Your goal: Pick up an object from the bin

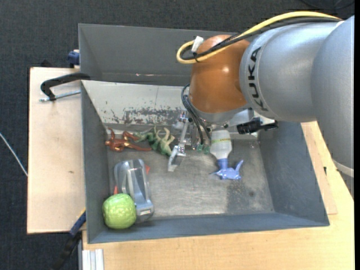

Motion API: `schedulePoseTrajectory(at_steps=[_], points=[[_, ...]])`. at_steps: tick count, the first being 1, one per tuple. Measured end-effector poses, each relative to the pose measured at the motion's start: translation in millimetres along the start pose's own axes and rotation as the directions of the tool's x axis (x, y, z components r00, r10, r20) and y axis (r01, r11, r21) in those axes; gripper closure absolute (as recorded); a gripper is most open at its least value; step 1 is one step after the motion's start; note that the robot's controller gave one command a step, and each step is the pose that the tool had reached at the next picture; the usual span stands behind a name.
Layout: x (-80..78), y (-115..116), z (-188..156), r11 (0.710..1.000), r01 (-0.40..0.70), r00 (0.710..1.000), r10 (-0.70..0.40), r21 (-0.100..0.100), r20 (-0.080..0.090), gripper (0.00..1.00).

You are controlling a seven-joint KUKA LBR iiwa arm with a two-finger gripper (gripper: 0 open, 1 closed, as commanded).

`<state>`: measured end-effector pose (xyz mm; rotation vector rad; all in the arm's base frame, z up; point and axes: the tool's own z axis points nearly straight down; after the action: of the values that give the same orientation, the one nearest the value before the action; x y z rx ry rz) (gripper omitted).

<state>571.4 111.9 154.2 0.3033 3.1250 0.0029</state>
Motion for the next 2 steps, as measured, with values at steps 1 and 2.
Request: schedulePoseTrajectory(at_steps=[1, 2], points=[[-20.0, -30, 5, 0.998, 0.055, 0.998, -0.055, 0.0, 0.004, 0.0], [-20.6, 36, 74, 0.99, -0.142, 0.99, 0.142, -0.004, 0.01, 0.0]])
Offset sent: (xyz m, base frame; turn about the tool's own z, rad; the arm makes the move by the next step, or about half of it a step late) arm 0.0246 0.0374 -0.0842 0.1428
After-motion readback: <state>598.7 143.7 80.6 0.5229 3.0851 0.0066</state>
